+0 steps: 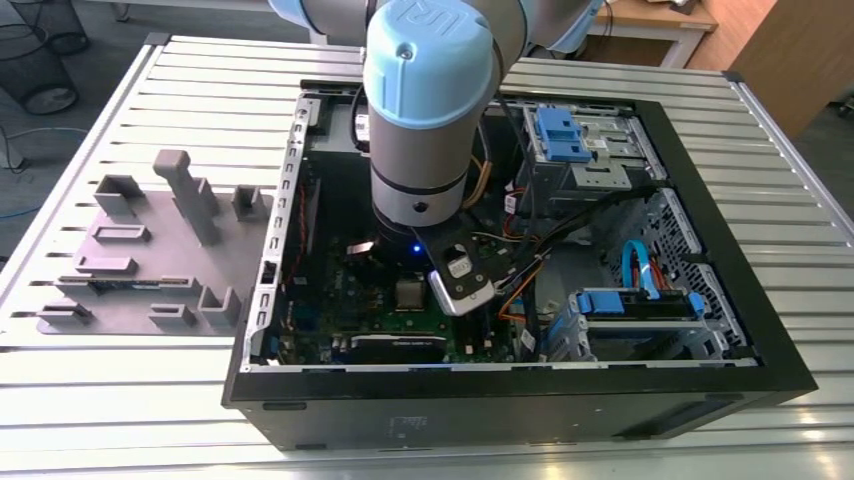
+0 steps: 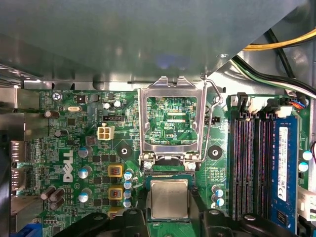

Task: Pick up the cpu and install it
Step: 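Place the cpu into insertion slot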

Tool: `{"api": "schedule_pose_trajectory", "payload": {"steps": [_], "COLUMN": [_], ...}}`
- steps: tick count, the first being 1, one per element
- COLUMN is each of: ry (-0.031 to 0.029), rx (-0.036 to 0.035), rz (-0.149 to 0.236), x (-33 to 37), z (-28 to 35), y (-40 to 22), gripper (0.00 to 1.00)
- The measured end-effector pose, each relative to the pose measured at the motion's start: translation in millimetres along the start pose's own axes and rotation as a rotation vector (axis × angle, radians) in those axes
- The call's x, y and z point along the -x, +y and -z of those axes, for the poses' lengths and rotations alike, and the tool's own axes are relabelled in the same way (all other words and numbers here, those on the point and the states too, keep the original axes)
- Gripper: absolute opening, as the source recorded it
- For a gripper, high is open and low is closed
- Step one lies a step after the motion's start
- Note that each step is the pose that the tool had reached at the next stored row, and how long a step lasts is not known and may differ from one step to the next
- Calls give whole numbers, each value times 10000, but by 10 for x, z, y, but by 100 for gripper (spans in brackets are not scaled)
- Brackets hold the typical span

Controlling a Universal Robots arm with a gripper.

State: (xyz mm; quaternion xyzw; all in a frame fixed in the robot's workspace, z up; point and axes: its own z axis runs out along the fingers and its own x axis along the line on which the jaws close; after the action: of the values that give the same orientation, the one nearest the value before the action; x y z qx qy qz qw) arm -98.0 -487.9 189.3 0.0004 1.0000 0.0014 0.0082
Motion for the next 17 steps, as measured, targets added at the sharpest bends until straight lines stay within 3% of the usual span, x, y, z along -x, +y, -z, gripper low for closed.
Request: {"api": "schedule_pose_trajectory", "payload": {"steps": [12, 17], "ry": [-3, -6], "rx": [3, 9], "rz": [0, 2], "x": [1, 3], "z": [-6, 35], "y": [1, 2], "gripper": [43, 43]}}
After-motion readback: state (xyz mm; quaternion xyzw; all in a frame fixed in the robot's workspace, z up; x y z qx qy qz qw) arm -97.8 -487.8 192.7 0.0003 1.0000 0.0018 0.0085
